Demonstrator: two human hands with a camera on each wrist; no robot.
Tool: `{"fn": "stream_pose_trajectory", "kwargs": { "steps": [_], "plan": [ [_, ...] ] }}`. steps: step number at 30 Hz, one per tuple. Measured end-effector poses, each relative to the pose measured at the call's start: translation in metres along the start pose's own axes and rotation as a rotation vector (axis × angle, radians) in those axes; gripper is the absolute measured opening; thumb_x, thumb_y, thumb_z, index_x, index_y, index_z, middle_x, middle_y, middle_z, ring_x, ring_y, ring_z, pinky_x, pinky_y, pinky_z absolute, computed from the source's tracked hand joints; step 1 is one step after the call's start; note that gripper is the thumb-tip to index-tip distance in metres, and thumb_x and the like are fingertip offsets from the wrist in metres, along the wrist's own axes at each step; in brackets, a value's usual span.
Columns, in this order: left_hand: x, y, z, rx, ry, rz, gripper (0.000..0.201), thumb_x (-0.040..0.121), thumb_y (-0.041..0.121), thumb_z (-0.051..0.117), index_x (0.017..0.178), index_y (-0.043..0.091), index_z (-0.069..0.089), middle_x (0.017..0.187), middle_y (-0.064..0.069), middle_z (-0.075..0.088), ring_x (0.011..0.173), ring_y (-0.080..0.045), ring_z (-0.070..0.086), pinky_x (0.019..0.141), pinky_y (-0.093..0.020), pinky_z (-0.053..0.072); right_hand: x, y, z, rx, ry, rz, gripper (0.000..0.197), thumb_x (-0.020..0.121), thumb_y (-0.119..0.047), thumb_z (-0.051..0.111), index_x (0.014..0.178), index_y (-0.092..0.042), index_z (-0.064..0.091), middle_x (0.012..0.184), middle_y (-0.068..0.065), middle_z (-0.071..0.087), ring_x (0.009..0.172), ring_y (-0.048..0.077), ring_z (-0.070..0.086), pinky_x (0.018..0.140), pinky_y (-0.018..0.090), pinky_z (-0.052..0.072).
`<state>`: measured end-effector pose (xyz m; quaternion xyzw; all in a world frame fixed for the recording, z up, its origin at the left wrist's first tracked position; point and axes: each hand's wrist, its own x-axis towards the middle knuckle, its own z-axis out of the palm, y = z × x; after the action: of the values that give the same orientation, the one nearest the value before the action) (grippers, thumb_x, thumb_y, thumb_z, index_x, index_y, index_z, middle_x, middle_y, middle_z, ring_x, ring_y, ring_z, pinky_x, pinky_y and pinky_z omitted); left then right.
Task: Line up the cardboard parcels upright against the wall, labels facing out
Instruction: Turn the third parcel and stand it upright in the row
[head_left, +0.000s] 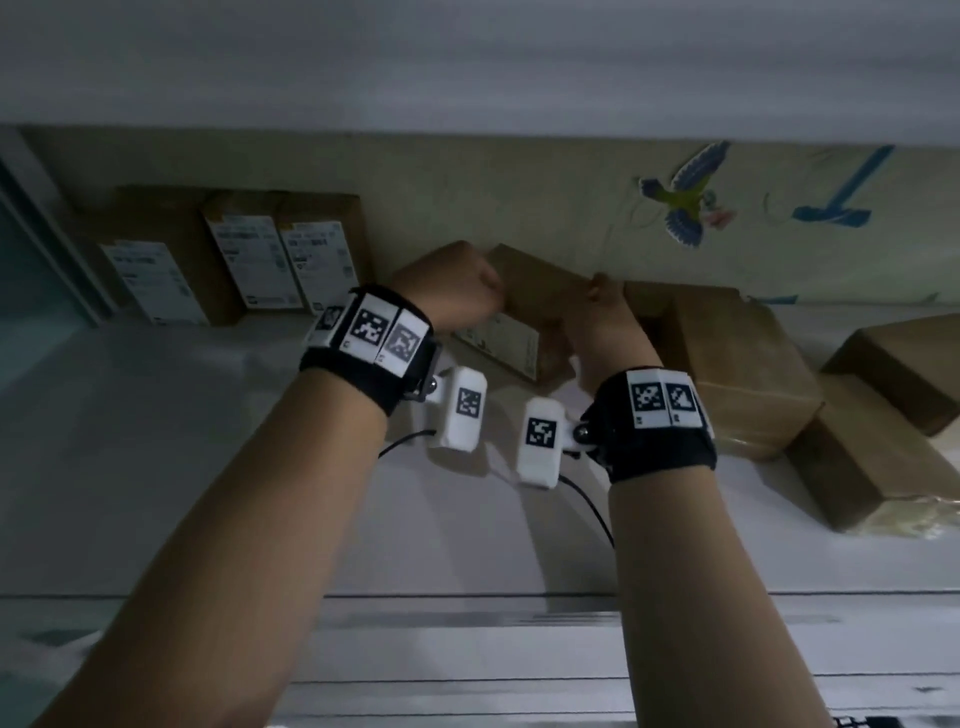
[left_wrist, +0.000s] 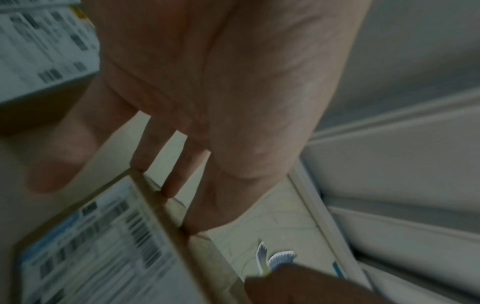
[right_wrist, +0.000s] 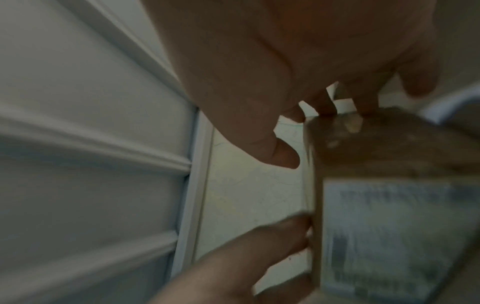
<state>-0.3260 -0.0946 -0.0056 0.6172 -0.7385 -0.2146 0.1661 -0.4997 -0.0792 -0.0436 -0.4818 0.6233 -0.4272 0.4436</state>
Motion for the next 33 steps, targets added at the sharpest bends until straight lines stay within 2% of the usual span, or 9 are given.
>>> {"fn": "stream_pose_trajectory", "kwargs": {
  "steps": [3,6,9,12,17,22,26,29,33],
  "plan": [
    [-0.009,-0.021,-0.010,-0.037,0.033,-0.049,0.031,0.093,0.024,0.068,0.072,0.001,0.070,0.066,-0.013,0.060,0.058,-0.022,0.061,0.059,-0.030,0.048,-0.002,0.002,-0.004,-0.031,0.058,-0.061,0.037,0.089,-0.031,0.064,0.120,-0.011,0.063,0.112,0.008,0.071,0.100,0.023,0.069,0.083,0.033,0.056],
    [-0.022,-0.035,-0.015,-0.106,-0.040,-0.132,0.033,0.097,0.041,0.067,0.100,0.010,0.078,0.096,-0.012,0.075,0.086,-0.026,0.075,0.079,-0.040,0.066,-0.005,0.002,0.008,-0.027,0.039,-0.061,0.005,0.094,-0.027,0.069,0.093,-0.022,0.070,0.089,-0.002,0.069,0.079,0.010,0.065,0.070,0.022,0.056],
    [-0.026,-0.037,-0.007,-0.058,-0.106,-0.093,0.033,0.099,0.047,0.064,0.107,0.015,0.070,0.100,-0.004,0.070,0.091,-0.023,0.069,0.075,-0.032,0.056,-0.007,0.002,0.022,-0.100,0.046,-0.113,0.034,0.073,-0.054,0.077,0.103,-0.039,0.072,0.112,-0.001,0.071,0.104,0.021,0.069,0.090,0.039,0.060],
    [-0.032,-0.034,-0.001,-0.034,-0.171,-0.062,0.030,0.096,0.049,0.064,0.120,0.030,0.062,0.108,0.006,0.066,0.095,-0.013,0.061,0.080,-0.029,0.049,-0.023,-0.002,0.029,-0.097,0.020,-0.127,0.041,0.074,-0.038,0.087,0.111,-0.036,0.069,0.110,-0.004,0.072,0.094,0.010,0.071,0.082,0.032,0.063],
    [-0.049,-0.048,-0.014,-0.133,-0.115,-0.053,0.020,0.096,0.052,0.066,0.095,0.036,0.055,0.097,0.016,0.058,0.087,-0.001,0.055,0.066,-0.027,0.038,-0.039,-0.012,0.030,-0.043,-0.010,-0.069,0.058,0.077,-0.038,0.088,0.130,-0.037,0.065,0.122,-0.004,0.066,0.097,0.013,0.069,0.088,0.042,0.064],
    [-0.074,-0.079,-0.020,-0.229,0.000,-0.070,0.047,0.093,0.058,0.069,0.120,0.023,0.053,0.106,0.012,0.055,0.089,0.000,0.053,0.066,-0.026,0.039,-0.063,-0.009,0.048,0.174,-0.022,-0.039,0.062,0.077,-0.045,0.086,0.134,-0.036,0.064,0.129,0.003,0.064,0.107,0.023,0.070,0.079,0.050,0.067],
    [-0.092,-0.106,-0.024,-0.445,0.076,-0.123,0.091,0.088,0.063,0.071,0.153,0.021,0.023,0.132,0.007,0.054,0.104,-0.005,0.057,0.080,-0.022,0.046,-0.073,-0.008,0.071,0.305,-0.038,-0.026,0.055,0.080,-0.048,0.083,0.129,-0.029,0.067,0.124,0.004,0.071,0.106,0.027,0.074,0.078,0.050,0.066],
    [-0.098,-0.124,-0.023,-0.770,0.084,-0.190,0.121,0.072,0.079,0.074,0.163,0.035,0.009,0.145,0.011,0.057,0.124,-0.012,0.062,0.105,-0.044,0.053,-0.076,-0.008,0.092,0.394,-0.058,0.002,0.043,0.087,-0.051,0.076,0.121,-0.027,0.070,0.107,-0.001,0.078,0.101,0.027,0.078,0.080,0.045,0.065],
    [-0.110,-0.135,-0.021,-1.050,-0.002,-0.226,0.119,0.056,0.083,0.082,0.156,0.044,0.031,0.143,0.004,0.063,0.125,-0.025,0.067,0.094,-0.054,0.061,-0.081,-0.008,0.117,0.388,-0.072,0.043,0.043,0.094,-0.063,0.059,0.117,-0.028,0.068,0.109,0.002,0.076,0.093,0.023,0.077,0.073,0.035,0.056]
  ]
}}
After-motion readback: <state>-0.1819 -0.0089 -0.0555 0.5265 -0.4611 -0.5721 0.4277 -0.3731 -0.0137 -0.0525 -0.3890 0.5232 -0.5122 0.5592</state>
